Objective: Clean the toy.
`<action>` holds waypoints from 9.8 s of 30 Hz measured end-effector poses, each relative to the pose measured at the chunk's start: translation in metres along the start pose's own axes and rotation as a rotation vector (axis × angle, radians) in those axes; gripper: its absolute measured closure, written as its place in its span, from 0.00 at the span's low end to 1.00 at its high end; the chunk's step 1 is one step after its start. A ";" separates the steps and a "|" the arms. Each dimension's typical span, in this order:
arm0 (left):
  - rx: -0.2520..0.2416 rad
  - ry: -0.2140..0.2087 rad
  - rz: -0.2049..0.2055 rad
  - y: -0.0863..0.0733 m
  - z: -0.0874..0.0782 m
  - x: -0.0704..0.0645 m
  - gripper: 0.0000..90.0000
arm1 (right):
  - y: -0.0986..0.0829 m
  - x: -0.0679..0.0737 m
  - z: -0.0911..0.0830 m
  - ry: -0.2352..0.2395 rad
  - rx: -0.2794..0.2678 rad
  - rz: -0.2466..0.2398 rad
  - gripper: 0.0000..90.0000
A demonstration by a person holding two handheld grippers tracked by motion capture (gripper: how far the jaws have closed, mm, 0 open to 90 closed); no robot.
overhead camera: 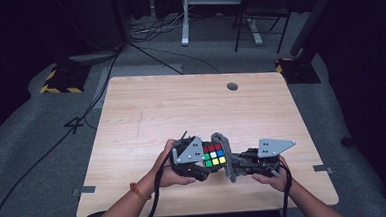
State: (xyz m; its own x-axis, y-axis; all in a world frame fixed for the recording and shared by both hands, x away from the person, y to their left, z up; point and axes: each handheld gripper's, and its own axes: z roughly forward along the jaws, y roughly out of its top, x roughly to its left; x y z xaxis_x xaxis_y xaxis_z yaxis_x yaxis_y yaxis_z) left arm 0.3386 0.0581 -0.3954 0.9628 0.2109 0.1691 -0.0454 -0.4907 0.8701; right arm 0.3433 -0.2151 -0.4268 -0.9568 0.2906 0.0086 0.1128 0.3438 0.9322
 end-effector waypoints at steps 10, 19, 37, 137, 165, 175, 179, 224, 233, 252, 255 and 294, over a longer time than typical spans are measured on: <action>0.057 -0.005 0.006 -0.003 0.009 -0.001 0.36 | 0.011 0.008 -0.006 0.000 -0.077 -0.046 0.86; 0.170 -0.020 0.029 -0.006 0.025 -0.004 0.37 | 0.017 0.015 0.001 -0.015 -0.029 -0.092 0.86; -0.037 -0.019 -0.044 -0.003 -0.003 0.005 0.36 | -0.002 -0.008 -0.008 0.051 -0.098 0.049 0.86; 0.055 0.021 -0.014 -0.001 -0.001 0.004 0.37 | -0.008 -0.005 0.006 -0.055 0.100 -0.023 0.86; 0.104 0.170 -0.131 -0.036 -0.006 0.043 0.37 | -0.016 -0.033 -0.009 -0.207 0.204 -0.012 0.85; 0.228 0.131 -0.151 -0.059 0.013 0.051 0.36 | -0.038 -0.052 0.001 -0.207 0.306 0.051 0.84; 0.261 0.107 -0.163 -0.064 0.017 0.054 0.36 | -0.042 -0.053 0.006 -0.185 0.326 0.064 0.83; 0.327 0.147 -0.170 -0.066 -0.003 0.048 0.18 | -0.027 -0.042 0.004 -0.184 0.357 0.023 0.31; 0.343 0.204 -0.080 -0.056 -0.022 0.035 0.19 | -0.016 -0.038 -0.011 -0.211 0.356 -0.021 0.32; 0.411 0.319 -0.115 -0.096 -0.079 0.017 0.19 | -0.045 -0.032 -0.075 -0.330 0.382 0.041 0.33; 0.408 0.330 -0.145 -0.105 -0.089 0.016 0.19 | -0.055 -0.034 -0.085 -0.360 0.393 0.057 0.33; 0.354 0.252 -0.423 -0.177 -0.091 0.020 0.15 | -0.126 -0.050 -0.114 -0.484 0.348 0.284 0.27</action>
State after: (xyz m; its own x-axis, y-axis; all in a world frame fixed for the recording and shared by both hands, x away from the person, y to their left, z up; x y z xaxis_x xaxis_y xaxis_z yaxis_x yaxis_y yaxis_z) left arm 0.3416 0.2259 -0.5041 0.7832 0.6216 -0.0155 0.4603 -0.5628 0.6865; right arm 0.3464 -0.3745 -0.5032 -0.6575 0.7535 -0.0019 0.5011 0.4391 0.7458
